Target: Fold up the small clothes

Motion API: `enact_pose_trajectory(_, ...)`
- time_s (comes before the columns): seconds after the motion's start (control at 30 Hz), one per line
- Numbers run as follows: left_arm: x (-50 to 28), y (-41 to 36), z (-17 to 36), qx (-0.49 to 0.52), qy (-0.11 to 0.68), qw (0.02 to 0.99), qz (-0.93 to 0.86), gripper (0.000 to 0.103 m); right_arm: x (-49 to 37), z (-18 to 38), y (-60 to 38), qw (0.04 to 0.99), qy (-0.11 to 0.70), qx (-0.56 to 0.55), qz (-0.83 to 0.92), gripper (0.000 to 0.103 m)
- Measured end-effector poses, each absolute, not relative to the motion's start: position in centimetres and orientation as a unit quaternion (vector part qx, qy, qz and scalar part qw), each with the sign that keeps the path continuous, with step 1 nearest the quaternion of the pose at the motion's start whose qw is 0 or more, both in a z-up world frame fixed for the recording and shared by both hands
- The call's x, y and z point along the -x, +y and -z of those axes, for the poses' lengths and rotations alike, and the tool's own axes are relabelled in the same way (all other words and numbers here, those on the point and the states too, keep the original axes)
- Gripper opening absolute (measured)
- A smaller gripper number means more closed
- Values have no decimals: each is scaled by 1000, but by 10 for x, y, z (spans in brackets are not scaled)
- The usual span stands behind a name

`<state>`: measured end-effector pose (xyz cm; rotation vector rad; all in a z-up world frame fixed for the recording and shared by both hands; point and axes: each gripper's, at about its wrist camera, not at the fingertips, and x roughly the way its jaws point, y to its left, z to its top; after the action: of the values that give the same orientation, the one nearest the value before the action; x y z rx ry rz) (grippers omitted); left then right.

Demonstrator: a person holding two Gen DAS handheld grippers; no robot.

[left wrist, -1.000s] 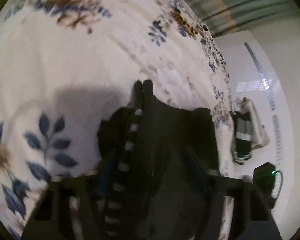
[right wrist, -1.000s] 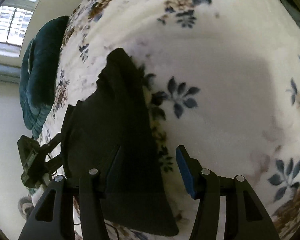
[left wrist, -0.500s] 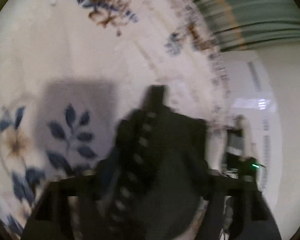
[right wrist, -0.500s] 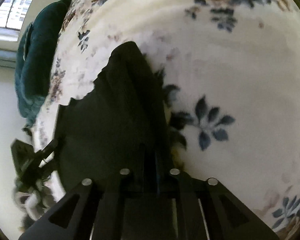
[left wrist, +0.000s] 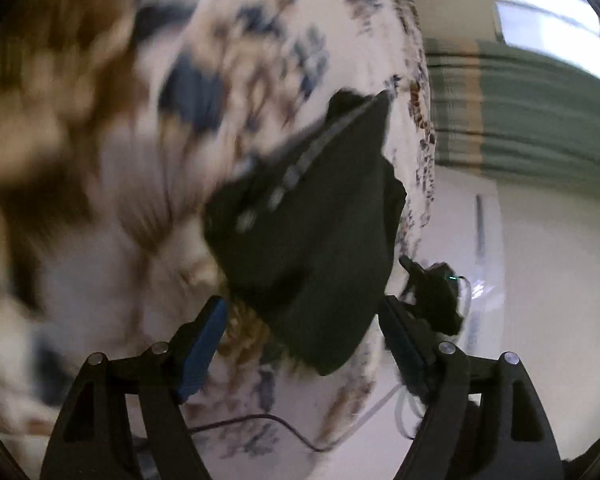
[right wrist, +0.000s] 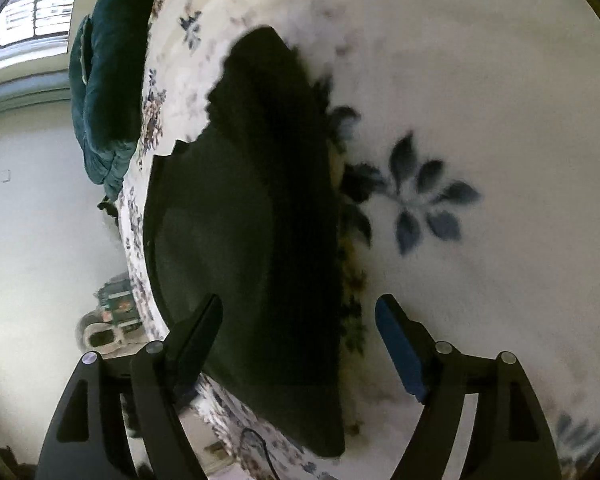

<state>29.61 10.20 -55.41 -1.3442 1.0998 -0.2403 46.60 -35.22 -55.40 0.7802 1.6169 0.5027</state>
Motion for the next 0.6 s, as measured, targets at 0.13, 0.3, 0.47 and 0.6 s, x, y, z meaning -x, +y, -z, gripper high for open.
enact_pose_trajectory(0.13,-327,69,577,573,488,650,107,77,-484,580,-336,567,690,-374,-251,81)
enact_pose_trajectory(0.3,-354,68,578,607,433,665,46,76,-503,591,-308,567,690,-371,-256,83)
enact_pose_trajectory(0.47,-365,77,551,577,425,695,56,35,-498,584,-307,620,660,-363,-218,19)
enact_pose_trajectory(0.6,-389,98,524,539,449,705,103,34,-459,562,-304,652,617,-396,-194,16)
